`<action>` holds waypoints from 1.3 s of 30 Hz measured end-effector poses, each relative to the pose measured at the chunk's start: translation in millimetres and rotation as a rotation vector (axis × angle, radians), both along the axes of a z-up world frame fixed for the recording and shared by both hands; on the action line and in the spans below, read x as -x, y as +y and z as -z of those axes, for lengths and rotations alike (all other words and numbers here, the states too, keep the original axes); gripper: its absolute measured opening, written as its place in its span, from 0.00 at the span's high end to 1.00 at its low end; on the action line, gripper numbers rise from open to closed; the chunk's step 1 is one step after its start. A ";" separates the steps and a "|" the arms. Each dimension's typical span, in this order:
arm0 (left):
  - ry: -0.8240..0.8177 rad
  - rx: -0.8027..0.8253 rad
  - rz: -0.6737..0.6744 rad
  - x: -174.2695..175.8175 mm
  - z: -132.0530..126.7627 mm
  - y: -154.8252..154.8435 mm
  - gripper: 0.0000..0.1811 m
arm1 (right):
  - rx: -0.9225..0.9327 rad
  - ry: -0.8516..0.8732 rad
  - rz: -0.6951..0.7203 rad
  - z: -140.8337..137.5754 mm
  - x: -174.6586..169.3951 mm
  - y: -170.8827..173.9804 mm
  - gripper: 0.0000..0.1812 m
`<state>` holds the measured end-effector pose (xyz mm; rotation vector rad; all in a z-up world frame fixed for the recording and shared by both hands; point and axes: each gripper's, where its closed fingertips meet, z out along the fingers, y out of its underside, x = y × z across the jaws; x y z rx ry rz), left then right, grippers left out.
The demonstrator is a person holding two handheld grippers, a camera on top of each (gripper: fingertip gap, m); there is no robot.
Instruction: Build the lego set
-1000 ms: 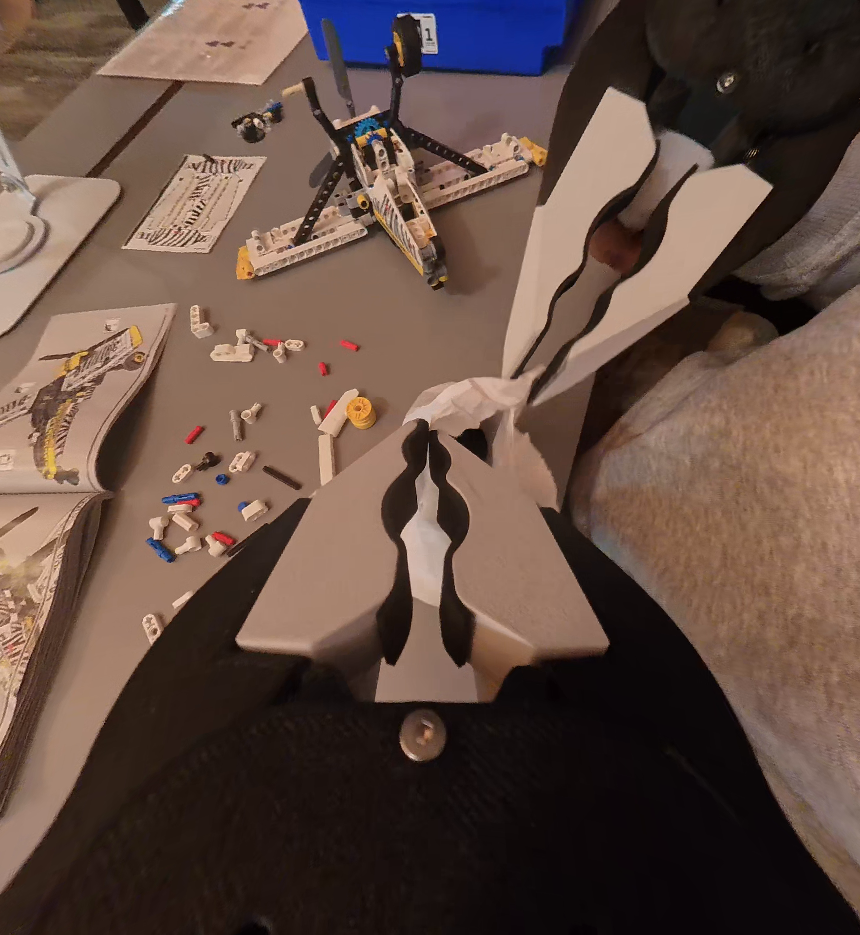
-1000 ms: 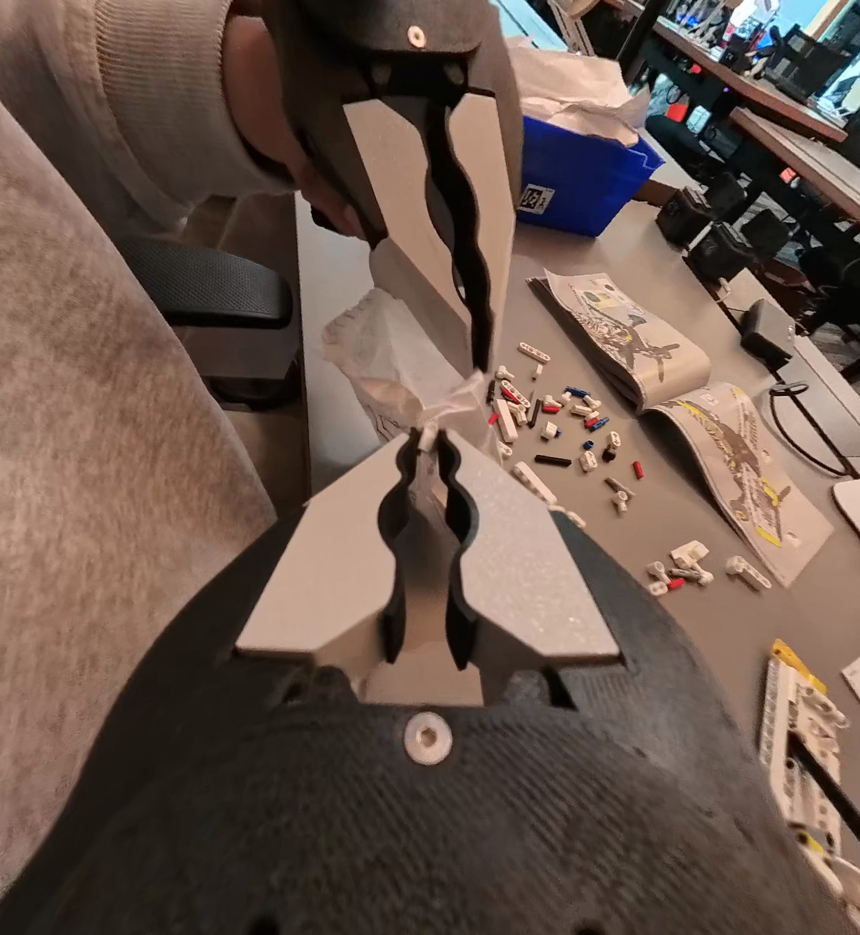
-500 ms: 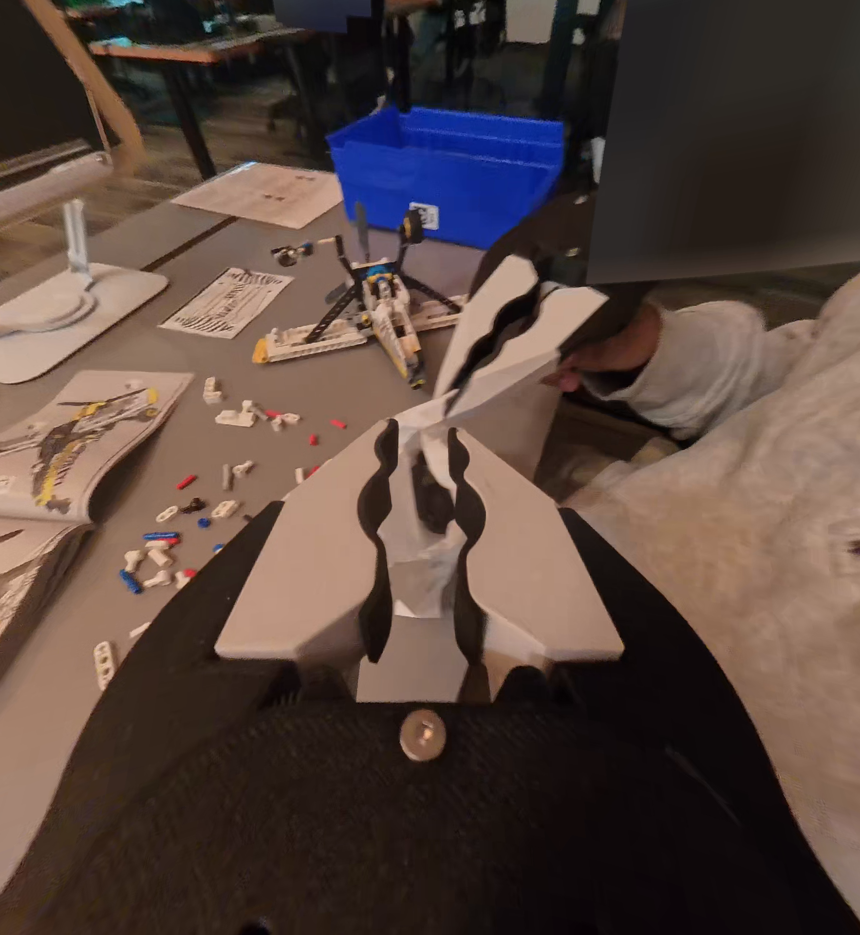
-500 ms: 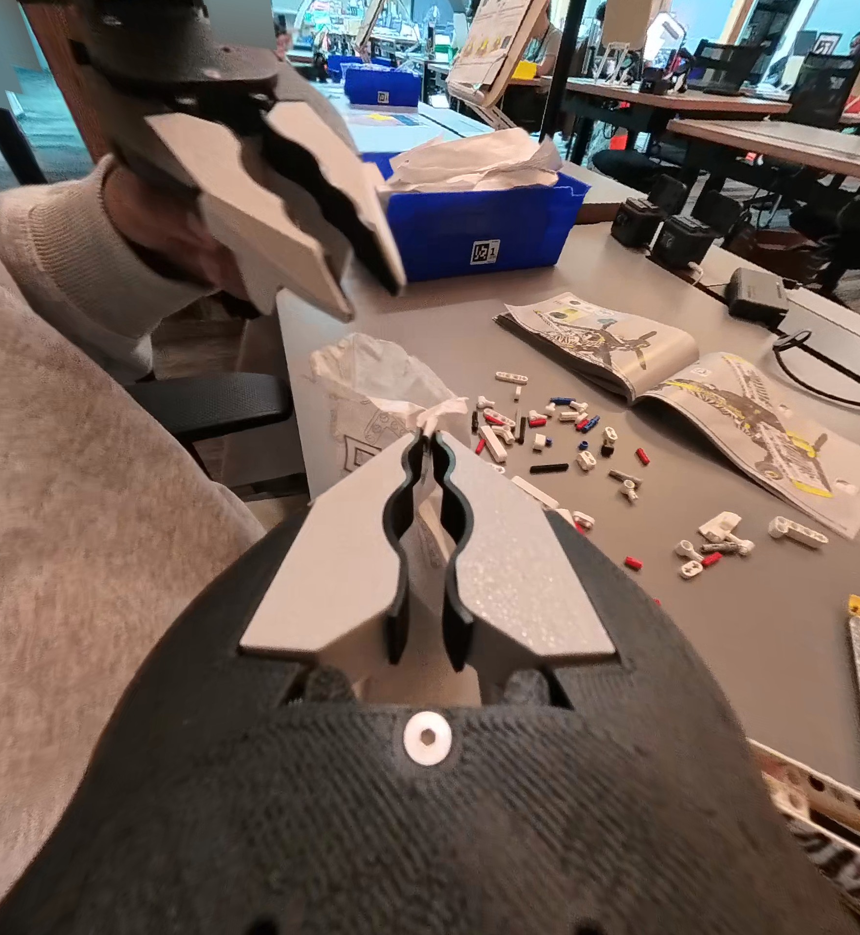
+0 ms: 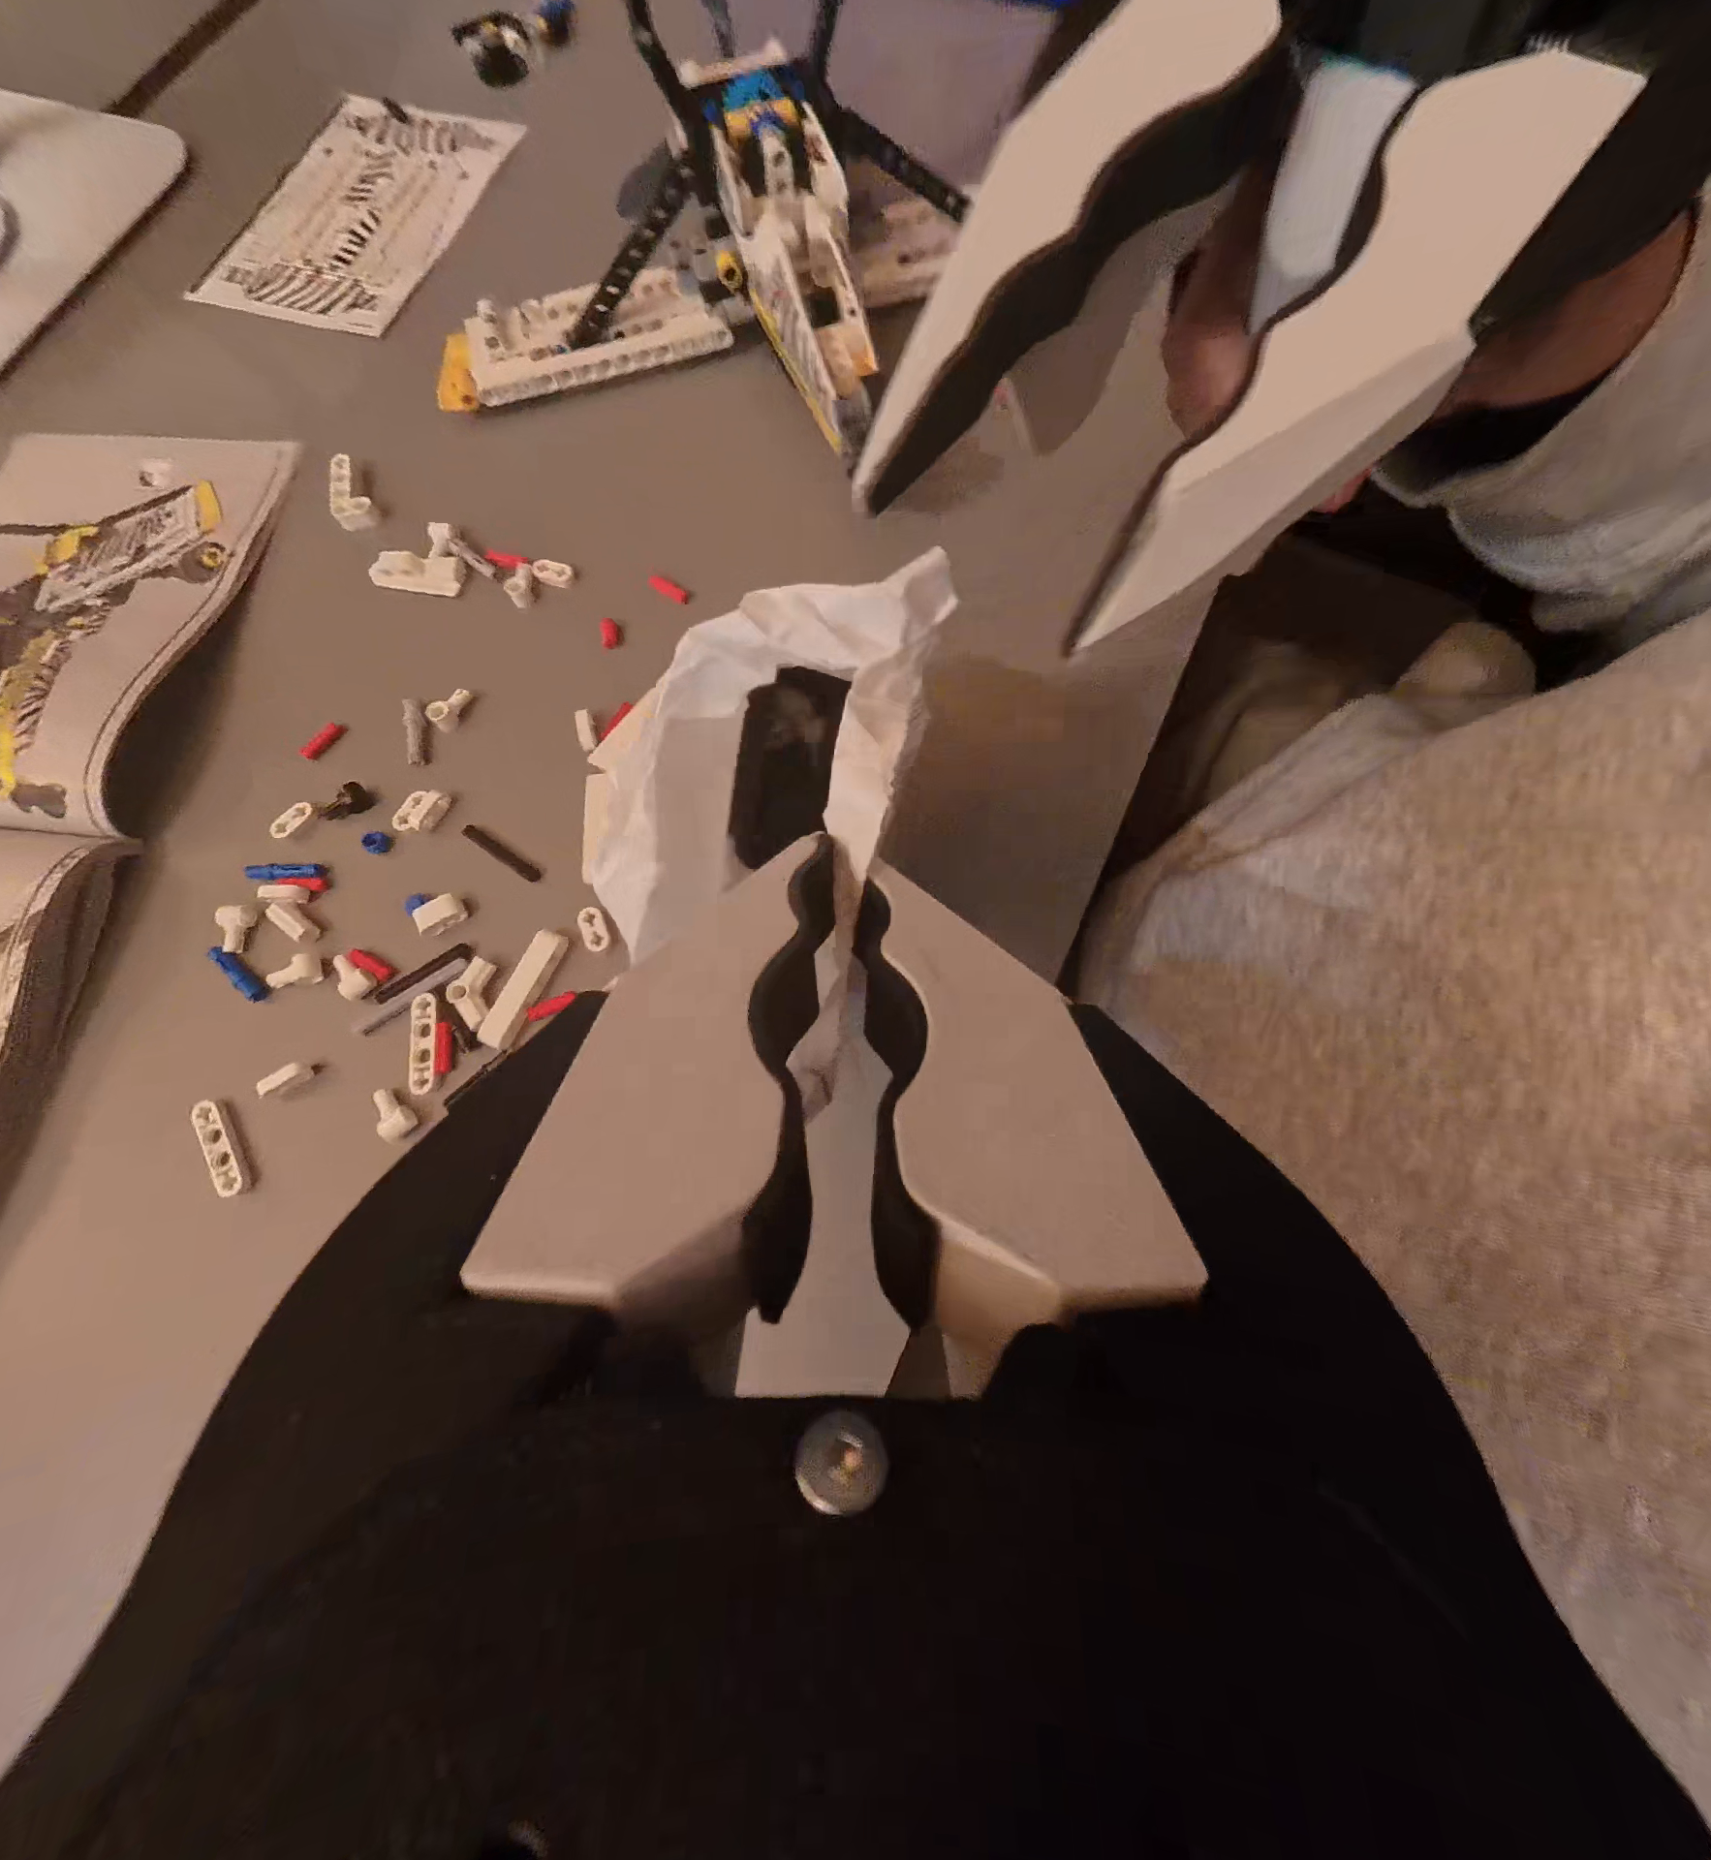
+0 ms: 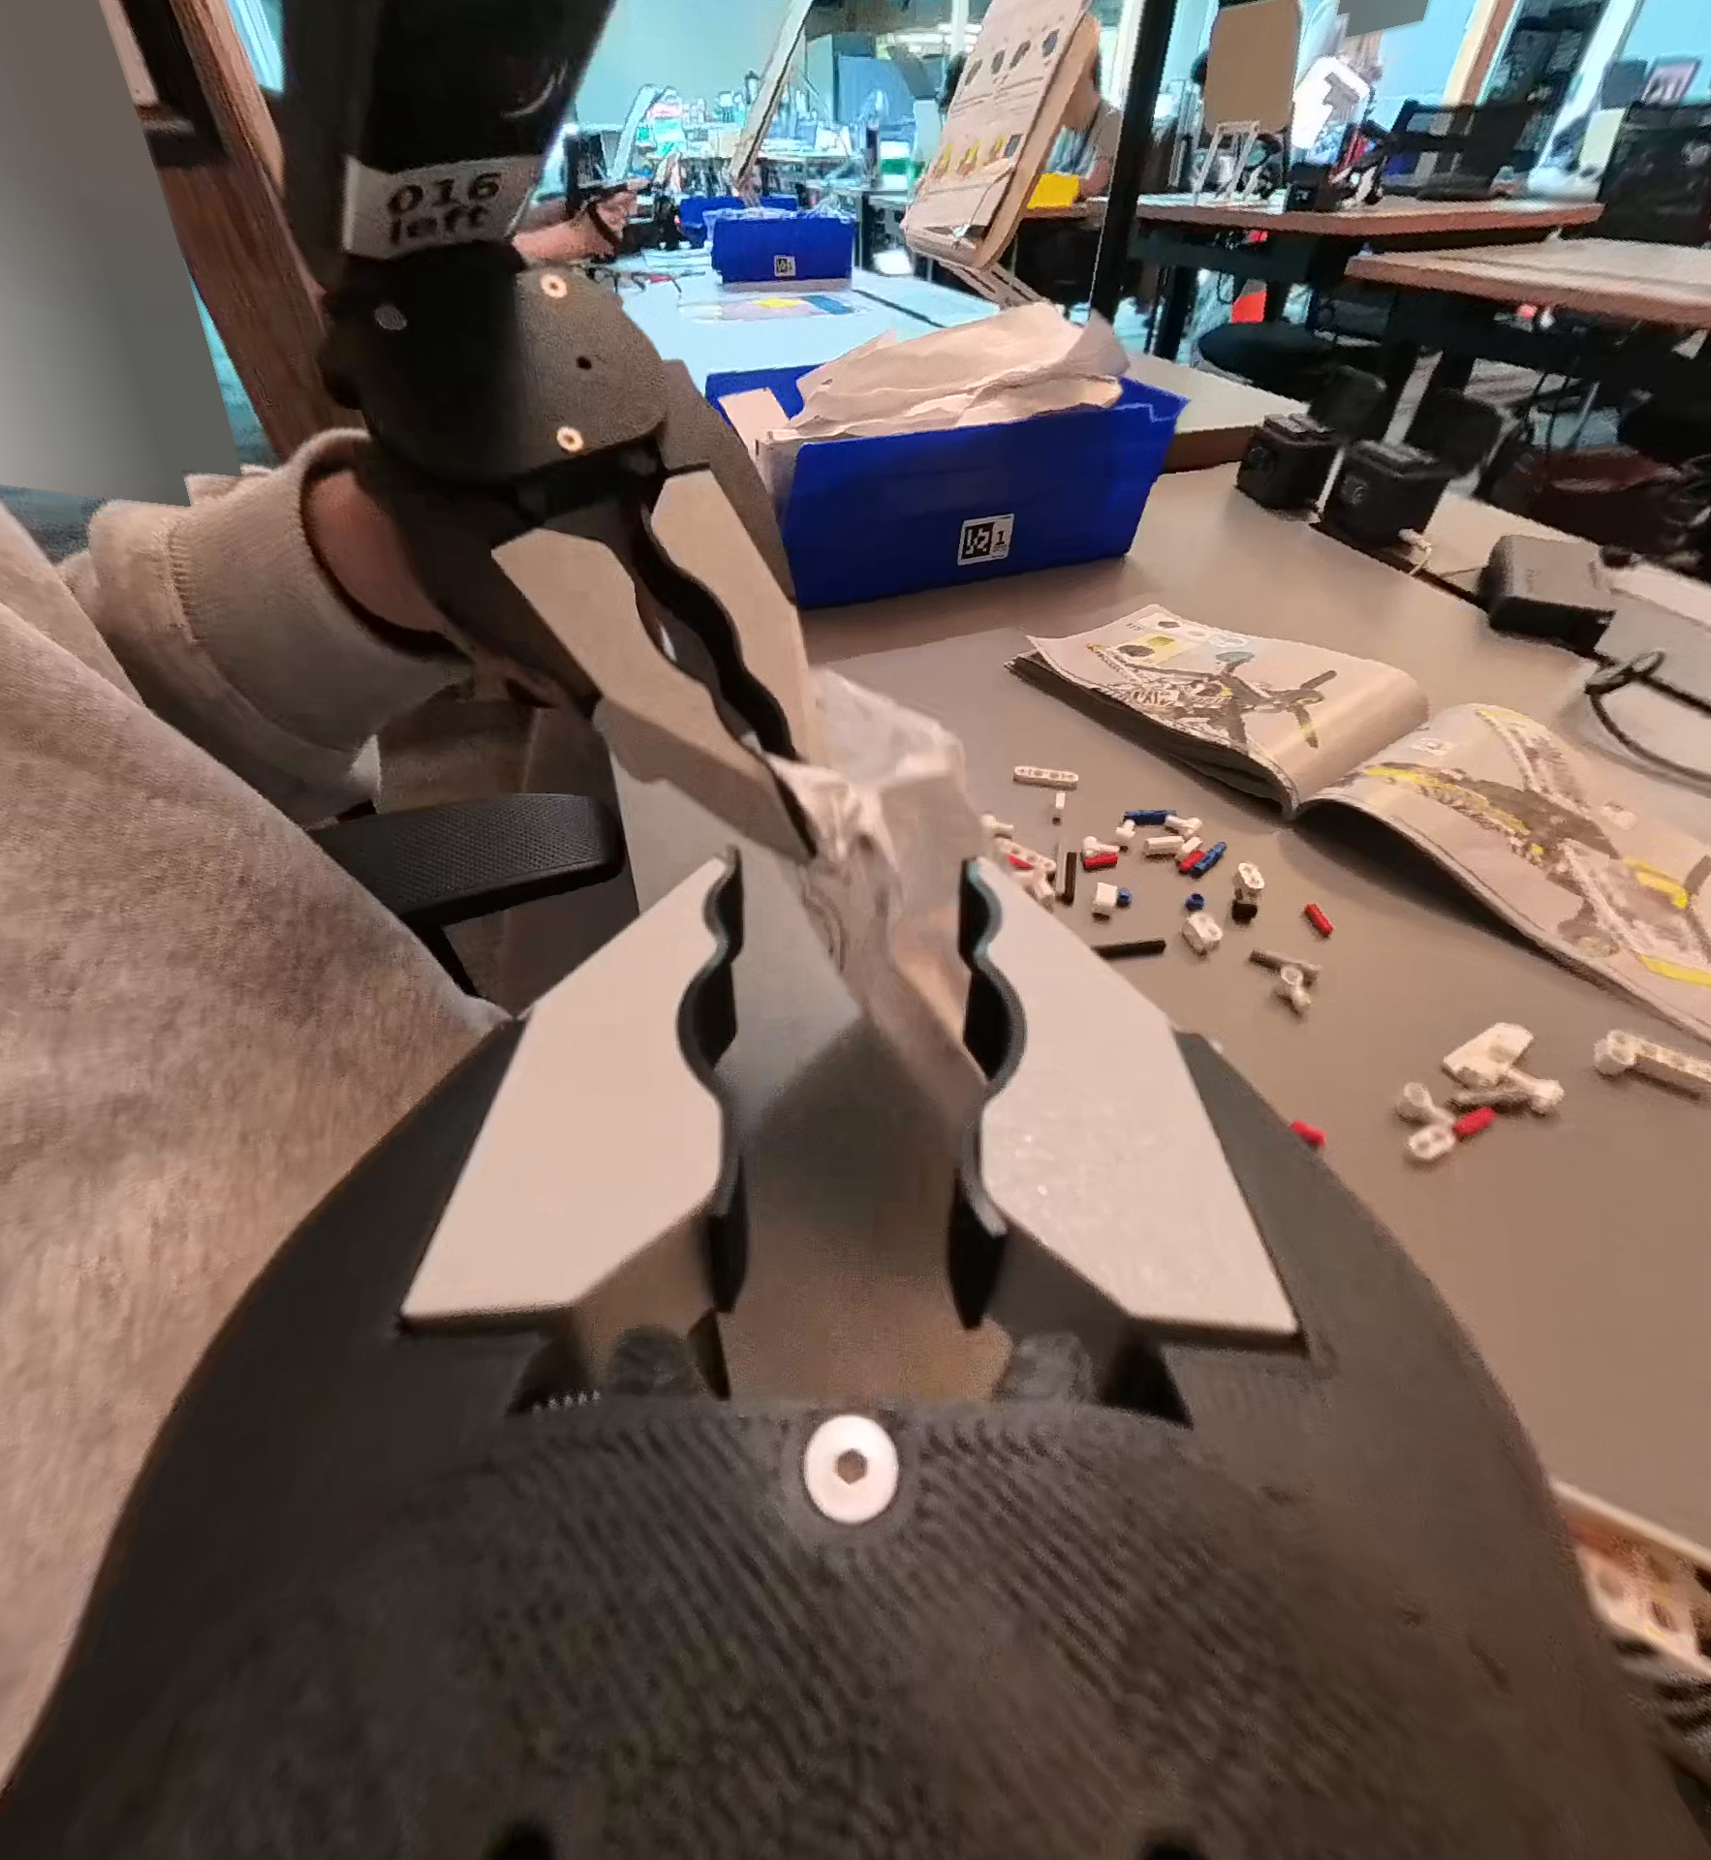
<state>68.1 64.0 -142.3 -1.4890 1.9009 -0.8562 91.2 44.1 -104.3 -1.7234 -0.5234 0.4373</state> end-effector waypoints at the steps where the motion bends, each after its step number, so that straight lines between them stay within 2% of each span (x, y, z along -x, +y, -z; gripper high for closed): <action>1: -0.013 0.032 -0.004 2.5 -1.0 2.2 1.00 | 0.021 0.021 -0.002 2.5 -3.6 -3.0 0.75; 3: -0.029 0.118 0.016 8.0 -2.0 -0.3 1.00 | 0.073 0.039 -0.006 13.0 -7.6 -5.3 0.71; 7: -0.076 0.246 0.097 16.7 -7.1 -11.8 1.00 | 0.168 -0.046 -0.015 41.0 -2.3 -0.6 0.67; 10: -0.122 0.295 0.101 21.0 -10.6 -6.0 1.00 | 0.240 -0.023 -0.104 51.6 12.5 -7.9 0.76; 14: -0.130 0.415 0.119 26.6 -8.5 -5.3 1.00 | 0.209 -0.028 -0.105 51.1 14.1 -9.2 0.78; 19: -0.138 0.407 0.085 25.9 -2.6 3.6 1.00 | 0.117 -0.108 -0.020 45.8 -3.4 -5.2 0.79; 22: -0.154 0.450 0.078 24.5 -2.6 5.5 1.00 | 0.065 -0.147 -0.024 46.4 -5.3 -9.6 0.90; 28: -0.128 0.440 0.078 20.3 5.1 4.8 1.00 | 0.058 -0.328 0.004 67.1 -5.3 -7.4 1.00; 32: -0.105 0.391 0.066 19.4 8.7 7.2 1.00 | 0.072 -0.365 0.013 72.5 -5.8 -5.7 1.00; 33: -0.105 0.365 0.046 17.8 8.8 10.2 0.98 | 0.079 -0.366 0.019 74.0 -6.1 -4.9 1.00; 35: -0.123 0.328 0.013 14.9 2.9 14.8 0.88 | 0.086 -0.383 0.029 76.5 -6.2 -3.7 1.00; 39: -0.138 0.233 0.014 13.0 -12.5 8.8 0.73 | 0.080 -0.400 0.030 75.7 -1.8 -3.3 1.00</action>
